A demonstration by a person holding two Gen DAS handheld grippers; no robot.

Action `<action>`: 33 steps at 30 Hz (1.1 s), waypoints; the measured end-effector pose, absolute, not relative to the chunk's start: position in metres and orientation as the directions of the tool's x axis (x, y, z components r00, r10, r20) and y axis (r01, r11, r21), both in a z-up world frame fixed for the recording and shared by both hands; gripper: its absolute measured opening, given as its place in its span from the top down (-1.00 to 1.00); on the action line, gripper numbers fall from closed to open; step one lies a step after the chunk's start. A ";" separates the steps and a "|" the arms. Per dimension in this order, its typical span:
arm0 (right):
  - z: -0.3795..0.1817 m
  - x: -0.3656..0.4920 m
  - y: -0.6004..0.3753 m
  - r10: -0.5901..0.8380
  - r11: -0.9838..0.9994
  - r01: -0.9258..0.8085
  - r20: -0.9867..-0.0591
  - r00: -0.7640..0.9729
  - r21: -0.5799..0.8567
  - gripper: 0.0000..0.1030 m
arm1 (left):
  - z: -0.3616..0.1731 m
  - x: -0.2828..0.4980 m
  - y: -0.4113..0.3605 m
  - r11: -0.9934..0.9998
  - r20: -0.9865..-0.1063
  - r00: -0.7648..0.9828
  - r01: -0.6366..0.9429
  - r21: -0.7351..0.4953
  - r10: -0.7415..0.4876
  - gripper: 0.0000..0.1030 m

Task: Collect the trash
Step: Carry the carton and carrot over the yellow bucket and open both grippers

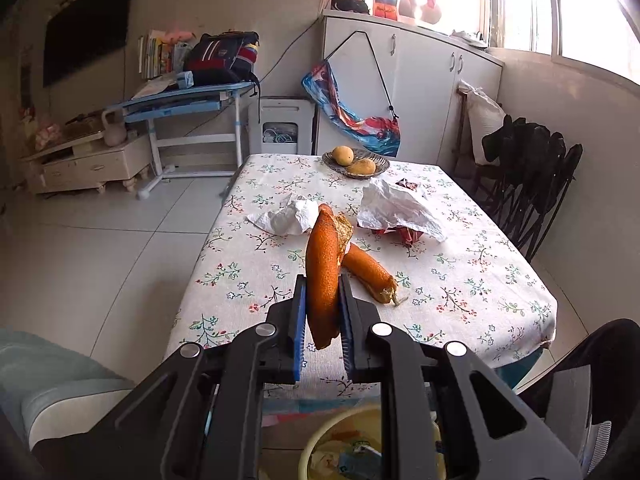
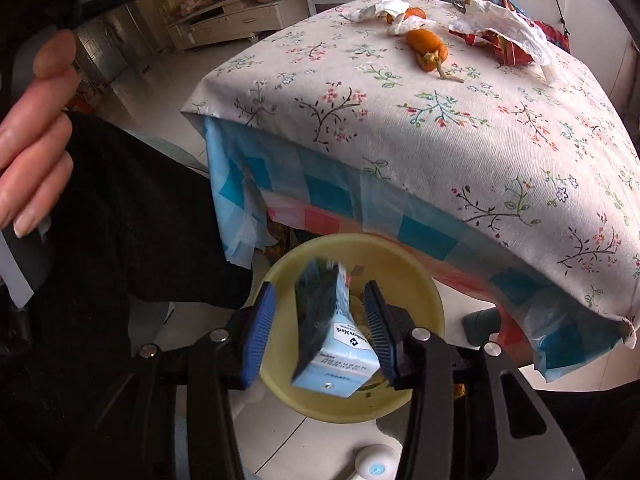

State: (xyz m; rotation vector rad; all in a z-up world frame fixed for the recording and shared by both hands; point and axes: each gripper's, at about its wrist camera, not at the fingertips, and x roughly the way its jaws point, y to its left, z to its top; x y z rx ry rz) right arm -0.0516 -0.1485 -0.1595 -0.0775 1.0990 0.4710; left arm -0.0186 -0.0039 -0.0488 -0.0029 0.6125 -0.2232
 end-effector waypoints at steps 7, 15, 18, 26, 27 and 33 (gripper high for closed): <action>-0.128 -0.057 -0.178 0.327 0.936 -0.302 -0.770 0.548 0.182 -0.09 | -0.048 -0.039 -0.004 0.974 -0.566 0.796 0.220 -0.060 -0.215 0.72; -0.098 -0.059 -0.220 0.256 0.963 -0.136 -0.643 0.722 0.230 -0.26 | -0.056 -0.055 -0.022 0.963 -0.586 0.776 0.270 -0.024 -0.232 0.72; -0.092 -0.059 -0.229 0.236 0.963 -0.092 -0.623 0.746 0.254 -0.29 | -0.063 -0.059 -0.032 0.953 -0.607 0.756 0.303 -0.008 -0.245 0.72; -0.088 -0.058 -0.242 0.212 0.958 -0.045 -0.598 0.773 0.282 -0.36 | -0.103 -0.076 -0.076 0.861 -0.758 0.573 0.507 0.028 -0.313 0.70; -0.088 -0.057 -0.243 0.212 0.958 -0.044 -0.598 0.773 0.283 -0.36 | -0.111 -0.079 -0.082 0.843 -0.785 0.537 0.537 0.035 -0.310 0.70; -0.089 -0.057 -0.245 0.210 0.956 -0.036 -0.598 0.774 0.290 -0.38 | -0.141 -0.091 -0.106 0.780 -0.863 0.443 0.619 0.096 -0.245 0.44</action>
